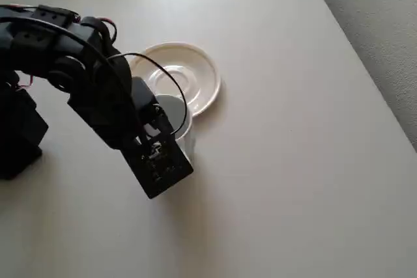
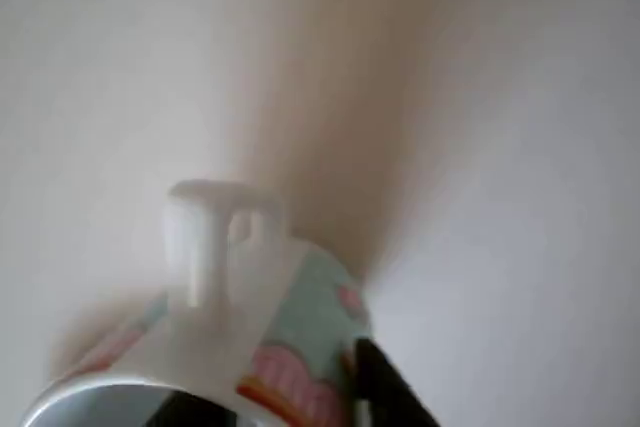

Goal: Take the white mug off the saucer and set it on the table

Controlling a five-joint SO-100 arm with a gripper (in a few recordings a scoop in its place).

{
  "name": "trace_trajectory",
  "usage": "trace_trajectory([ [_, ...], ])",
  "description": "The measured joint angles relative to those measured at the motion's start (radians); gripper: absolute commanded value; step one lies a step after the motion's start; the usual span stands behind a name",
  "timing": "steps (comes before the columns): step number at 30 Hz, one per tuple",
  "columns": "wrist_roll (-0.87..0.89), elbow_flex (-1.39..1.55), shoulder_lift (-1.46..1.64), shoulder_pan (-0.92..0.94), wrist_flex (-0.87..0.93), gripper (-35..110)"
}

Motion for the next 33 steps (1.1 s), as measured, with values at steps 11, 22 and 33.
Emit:
trace_trajectory([
  [11, -0.066, 0.0, -0.02, 0.072, -0.069, 13],
  [22, 0.075, 0.002, 0.103, -0.032, 0.018, -2],
  [33, 0.552, 0.003, 0.623, -0.423, 0.236, -2],
])
